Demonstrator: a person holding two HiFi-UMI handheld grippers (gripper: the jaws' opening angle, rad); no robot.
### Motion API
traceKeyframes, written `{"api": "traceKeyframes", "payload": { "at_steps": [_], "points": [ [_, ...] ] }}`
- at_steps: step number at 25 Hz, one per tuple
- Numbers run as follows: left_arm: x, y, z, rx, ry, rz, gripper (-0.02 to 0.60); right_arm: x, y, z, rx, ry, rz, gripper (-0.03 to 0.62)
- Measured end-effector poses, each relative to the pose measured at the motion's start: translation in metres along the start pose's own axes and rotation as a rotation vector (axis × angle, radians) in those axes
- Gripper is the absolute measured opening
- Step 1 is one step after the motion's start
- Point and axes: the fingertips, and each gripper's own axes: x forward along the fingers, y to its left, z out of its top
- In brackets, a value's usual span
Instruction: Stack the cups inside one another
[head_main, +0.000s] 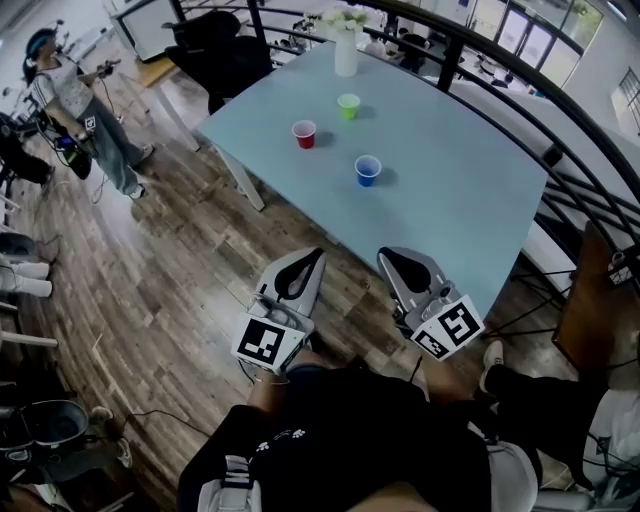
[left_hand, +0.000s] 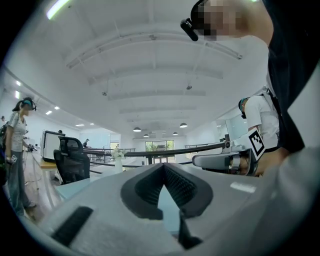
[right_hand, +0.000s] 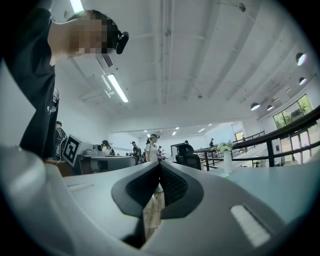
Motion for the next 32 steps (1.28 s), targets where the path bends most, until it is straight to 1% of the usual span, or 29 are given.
{"api": "traceKeyframes", "payload": {
  "at_steps": [2, 5, 10, 15, 29, 32],
  "points": [
    [0.004, 0.011, -0.001, 0.003, 0.009, -0.002, -0.014, 0.009, -0.005, -0.001, 0.001, 0.003, -0.007, 0.002],
    [0.007, 0.024, -0.004, 0.02, 0.044, -0.009, -0.014, 0.021, -0.01, -0.001, 0.007, 0.008, -0.014, 0.002],
    [0.017, 0.046, 0.0, 0.005, 0.008, -0.033, -0.014, 0.045, -0.018, -0.001, -0.005, 0.012, -0.031, 0.002],
    [0.027, 0.07, -0.002, -0.006, 0.006, -0.058, -0.014, 0.068, -0.027, -0.004, -0.011, 0.017, -0.061, 0.002],
    [0.044, 0.151, -0.001, -0.007, 0.001, -0.144, -0.014, 0.137, -0.05, -0.006, -0.014, 0.016, -0.201, 0.002],
    [0.051, 0.168, -0.006, -0.012, 0.009, -0.162, -0.014, 0.15, -0.059, -0.007, -0.022, 0.001, -0.242, 0.002]
  ]
}}
